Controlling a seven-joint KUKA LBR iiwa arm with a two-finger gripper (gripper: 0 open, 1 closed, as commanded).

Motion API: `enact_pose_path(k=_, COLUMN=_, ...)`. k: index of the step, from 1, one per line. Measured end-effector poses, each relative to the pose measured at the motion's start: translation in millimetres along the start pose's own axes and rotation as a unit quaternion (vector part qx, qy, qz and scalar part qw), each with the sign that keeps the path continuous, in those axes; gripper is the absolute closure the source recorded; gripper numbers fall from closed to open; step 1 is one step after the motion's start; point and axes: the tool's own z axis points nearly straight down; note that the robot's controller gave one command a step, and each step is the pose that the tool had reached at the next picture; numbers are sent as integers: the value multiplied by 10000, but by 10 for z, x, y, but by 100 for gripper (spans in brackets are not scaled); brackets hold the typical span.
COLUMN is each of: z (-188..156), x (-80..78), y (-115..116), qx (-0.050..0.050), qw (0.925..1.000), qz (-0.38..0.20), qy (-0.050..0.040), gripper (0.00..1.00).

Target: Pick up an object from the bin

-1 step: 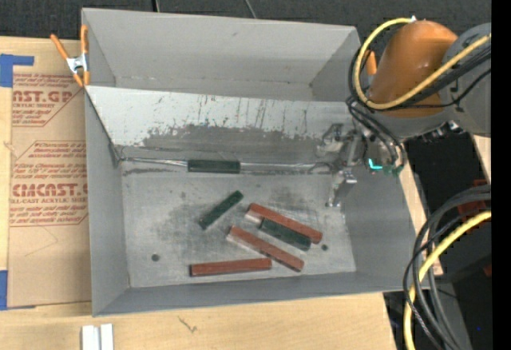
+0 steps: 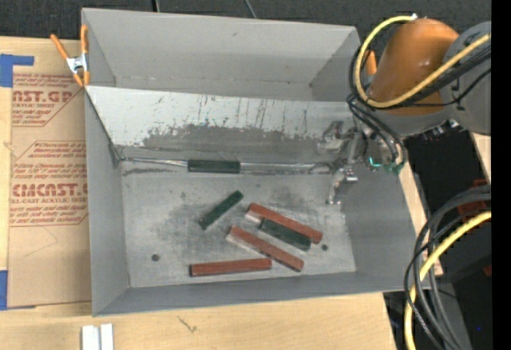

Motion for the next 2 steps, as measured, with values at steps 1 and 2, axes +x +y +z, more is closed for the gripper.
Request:
enact_pose_path(k=1, z=814, x=520, y=288, qx=25, qw=9998, qz=152, qy=-106, gripper=100)
enact_pose_path(k=2, z=869, x=559, y=311, qx=8, qw=9999, qz=145, qy=-55, gripper=0)
